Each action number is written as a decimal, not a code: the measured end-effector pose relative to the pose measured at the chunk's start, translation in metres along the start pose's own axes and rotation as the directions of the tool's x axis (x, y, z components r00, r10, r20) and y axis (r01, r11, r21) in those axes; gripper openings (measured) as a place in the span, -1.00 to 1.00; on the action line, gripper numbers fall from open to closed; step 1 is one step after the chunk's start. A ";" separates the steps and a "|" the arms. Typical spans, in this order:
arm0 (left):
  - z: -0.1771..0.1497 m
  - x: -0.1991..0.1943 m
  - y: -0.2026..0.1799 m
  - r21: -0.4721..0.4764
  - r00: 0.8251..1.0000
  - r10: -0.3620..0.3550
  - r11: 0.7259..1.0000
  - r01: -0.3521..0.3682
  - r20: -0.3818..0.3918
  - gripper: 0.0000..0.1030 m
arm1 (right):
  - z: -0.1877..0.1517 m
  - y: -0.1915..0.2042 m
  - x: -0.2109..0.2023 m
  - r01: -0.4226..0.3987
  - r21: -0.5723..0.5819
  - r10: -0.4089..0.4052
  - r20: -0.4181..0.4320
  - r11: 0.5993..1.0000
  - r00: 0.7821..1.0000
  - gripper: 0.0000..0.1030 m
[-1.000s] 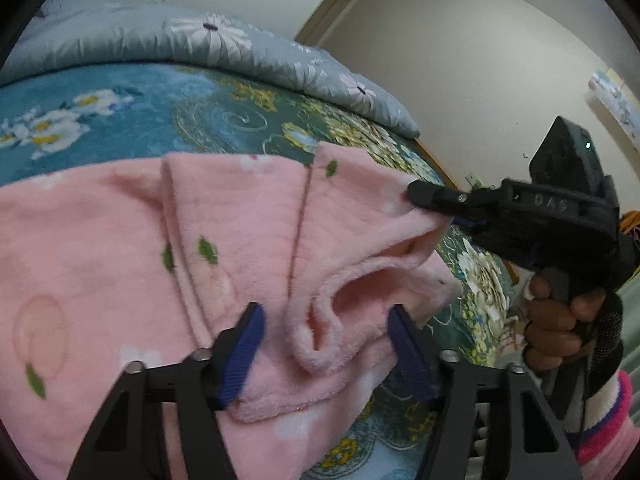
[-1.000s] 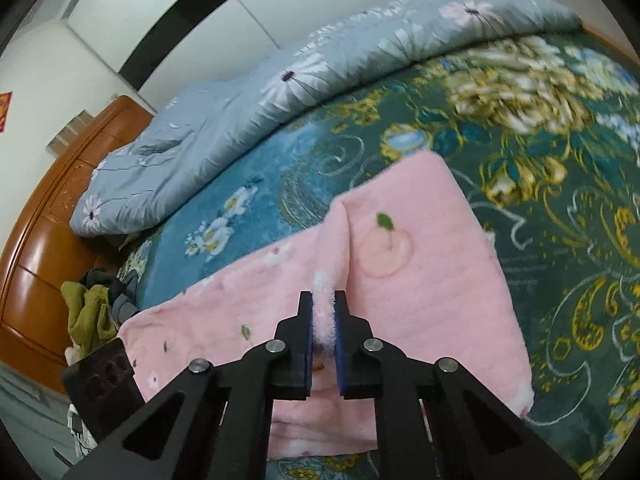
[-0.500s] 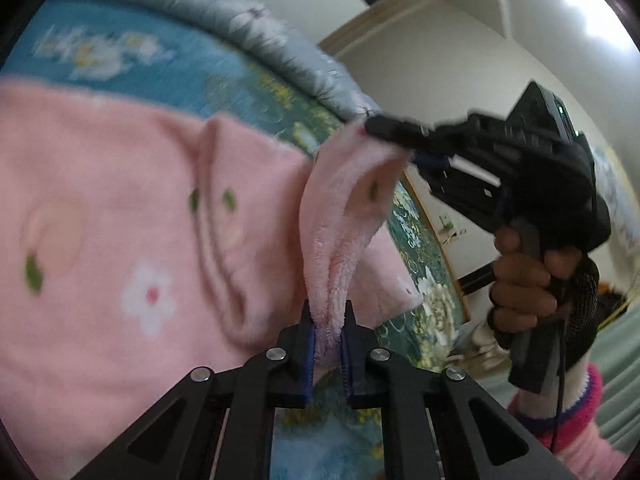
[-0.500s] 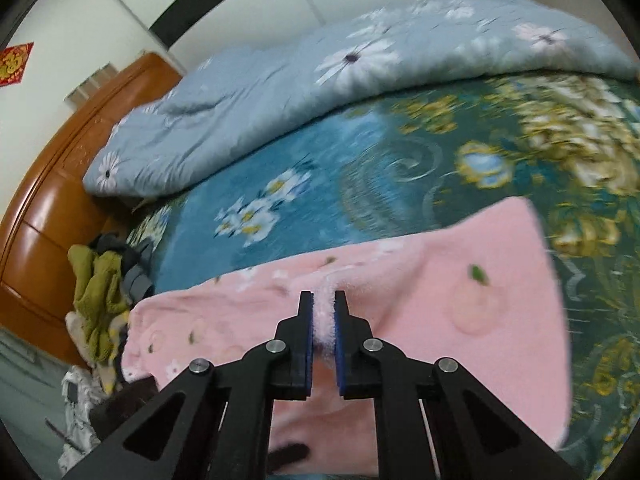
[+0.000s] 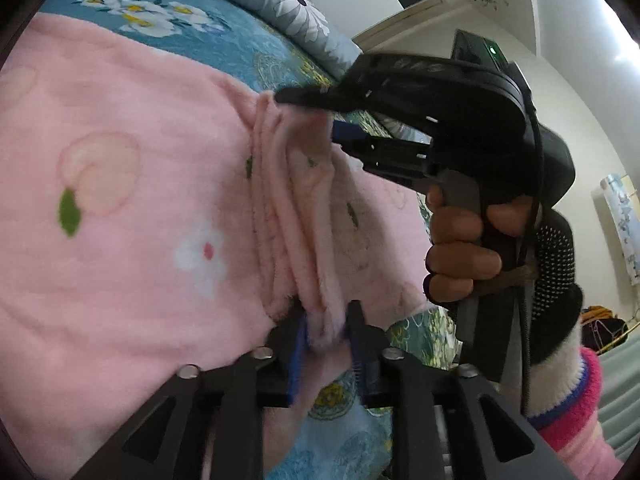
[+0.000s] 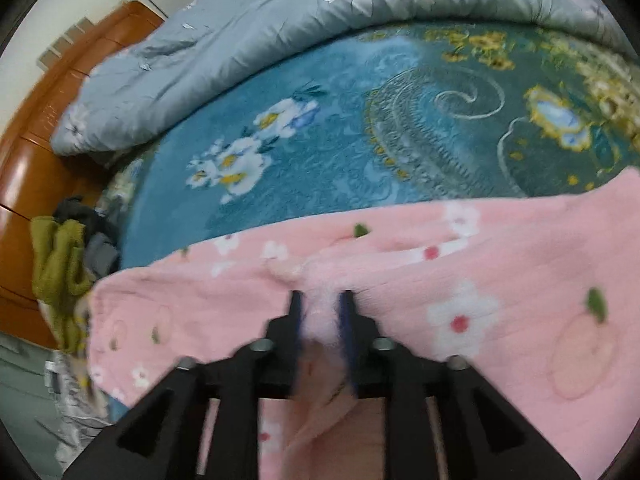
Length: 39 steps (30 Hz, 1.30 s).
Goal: Fold clothes
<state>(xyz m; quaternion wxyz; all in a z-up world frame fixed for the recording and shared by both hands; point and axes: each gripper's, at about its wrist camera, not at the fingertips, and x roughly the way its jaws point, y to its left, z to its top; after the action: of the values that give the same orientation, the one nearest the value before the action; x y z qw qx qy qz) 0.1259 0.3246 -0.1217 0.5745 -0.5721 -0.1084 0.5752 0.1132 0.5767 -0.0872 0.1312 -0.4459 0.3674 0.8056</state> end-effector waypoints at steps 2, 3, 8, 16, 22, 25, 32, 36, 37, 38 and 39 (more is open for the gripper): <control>0.000 -0.007 -0.002 0.001 1.000 0.003 1.000 -0.003 0.016 -0.09 | -0.003 -0.002 -0.015 -0.079 0.000 0.079 0.032 0.997 0.996 0.08; 0.000 -0.011 -0.003 0.002 1.000 0.005 1.000 -0.005 0.030 0.02 | -0.004 -0.003 -0.023 -0.097 -0.003 0.097 0.050 0.995 0.994 0.08; 0.011 -0.016 0.002 -0.040 0.997 0.036 0.999 -0.034 0.068 0.37 | -0.029 -0.020 -0.078 -0.135 0.001 0.133 0.186 0.991 0.973 0.16; 0.037 0.020 0.009 -0.098 1.000 0.016 0.995 -0.017 -0.009 0.37 | -0.102 -0.090 -0.116 -0.216 0.180 0.150 0.322 0.960 0.935 0.16; 0.046 0.027 -0.002 -0.063 0.999 -0.044 0.997 0.043 -0.014 0.29 | -0.165 -0.131 -0.150 -0.290 0.284 0.136 0.459 0.914 0.878 0.17; 0.049 0.034 -0.008 -0.060 1.000 -0.014 0.998 0.013 -0.019 -0.50 | -0.181 -0.140 -0.157 -0.306 0.313 0.132 0.473 0.899 0.871 0.16; 0.064 0.003 -0.031 0.063 0.997 0.051 0.997 -0.055 0.062 -0.73 | -0.193 -0.147 -0.163 -0.308 0.339 0.117 0.482 0.889 0.868 0.17; 0.065 -0.042 -0.051 0.189 0.979 0.095 0.973 -0.129 0.181 -0.73 | -0.197 -0.147 -0.161 -0.319 0.317 0.140 0.479 0.893 0.867 0.16; 0.062 -0.044 -0.042 0.186 0.974 0.130 0.969 -0.164 0.184 -0.73 | -0.198 -0.146 -0.160 -0.321 0.313 0.145 0.476 0.894 0.867 0.17; 0.059 -0.045 -0.034 0.183 0.969 0.164 0.963 -0.198 0.186 -0.73 | -0.198 -0.146 -0.158 -0.322 0.312 0.147 0.473 0.894 0.868 0.17; 0.056 -0.045 -0.024 0.172 0.963 0.197 0.958 -0.229 0.183 -0.73 | -0.199 -0.146 -0.155 -0.321 0.312 0.148 0.470 0.894 0.870 0.16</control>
<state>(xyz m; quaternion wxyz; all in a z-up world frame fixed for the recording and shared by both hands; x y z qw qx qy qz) 0.0804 0.3268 -0.0608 0.5505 -0.4733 -0.0368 0.6867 0.4038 0.5554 -0.0962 0.1928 -0.1719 0.5303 0.8075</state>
